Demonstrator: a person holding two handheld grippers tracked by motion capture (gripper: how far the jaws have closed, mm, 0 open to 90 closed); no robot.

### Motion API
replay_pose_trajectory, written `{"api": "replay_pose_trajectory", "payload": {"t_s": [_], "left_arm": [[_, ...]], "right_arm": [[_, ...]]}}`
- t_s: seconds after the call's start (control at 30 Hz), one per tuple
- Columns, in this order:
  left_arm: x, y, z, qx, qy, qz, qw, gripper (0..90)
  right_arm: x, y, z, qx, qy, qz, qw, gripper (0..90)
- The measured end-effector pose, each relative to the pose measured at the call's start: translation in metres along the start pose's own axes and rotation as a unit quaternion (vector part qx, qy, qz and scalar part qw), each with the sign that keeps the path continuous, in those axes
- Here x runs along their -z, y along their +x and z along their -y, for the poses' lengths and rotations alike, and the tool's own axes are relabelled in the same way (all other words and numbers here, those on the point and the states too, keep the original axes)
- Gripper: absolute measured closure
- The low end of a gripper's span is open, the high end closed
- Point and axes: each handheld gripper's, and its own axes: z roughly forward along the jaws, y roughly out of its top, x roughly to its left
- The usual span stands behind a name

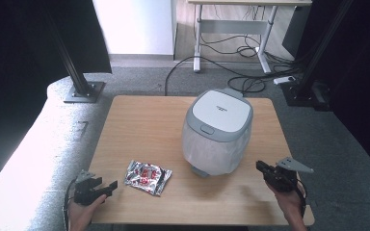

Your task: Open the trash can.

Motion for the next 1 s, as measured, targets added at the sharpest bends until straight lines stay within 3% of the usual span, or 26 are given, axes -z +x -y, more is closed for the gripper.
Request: {"api": "replay_pose_trajectory", "payload": {"t_s": [0.07,0.3,0.33,0.43,1.0], "left_arm": [[0.0,0.0,0.0,0.001,0.0,0.0,1.0,26.1],[0.0,-0.002,0.0,0.001,0.0,-0.001,1.0,26.2],[0.0,-0.002,0.0,0.001,0.0,-0.002,1.0,26.2],[0.0,-0.002,0.0,0.001,0.0,-0.002,1.0,26.1],[0.001,0.0,0.0,0.005,0.002,-0.003,1.0,26.2]], "right_arm": [[0.005,0.002,-0.008,0.002,-0.008,-0.016,0.9998,89.1],[0.014,0.006,-0.024,0.007,-0.023,-0.049,0.9985,89.5],[0.017,0.007,-0.03,0.008,-0.026,-0.068,0.9973,89.5],[0.021,0.01,-0.04,0.011,-0.033,-0.085,0.9958,89.5],[0.029,0.034,-0.09,0.039,-0.061,-0.123,0.9897,89.6]]}}
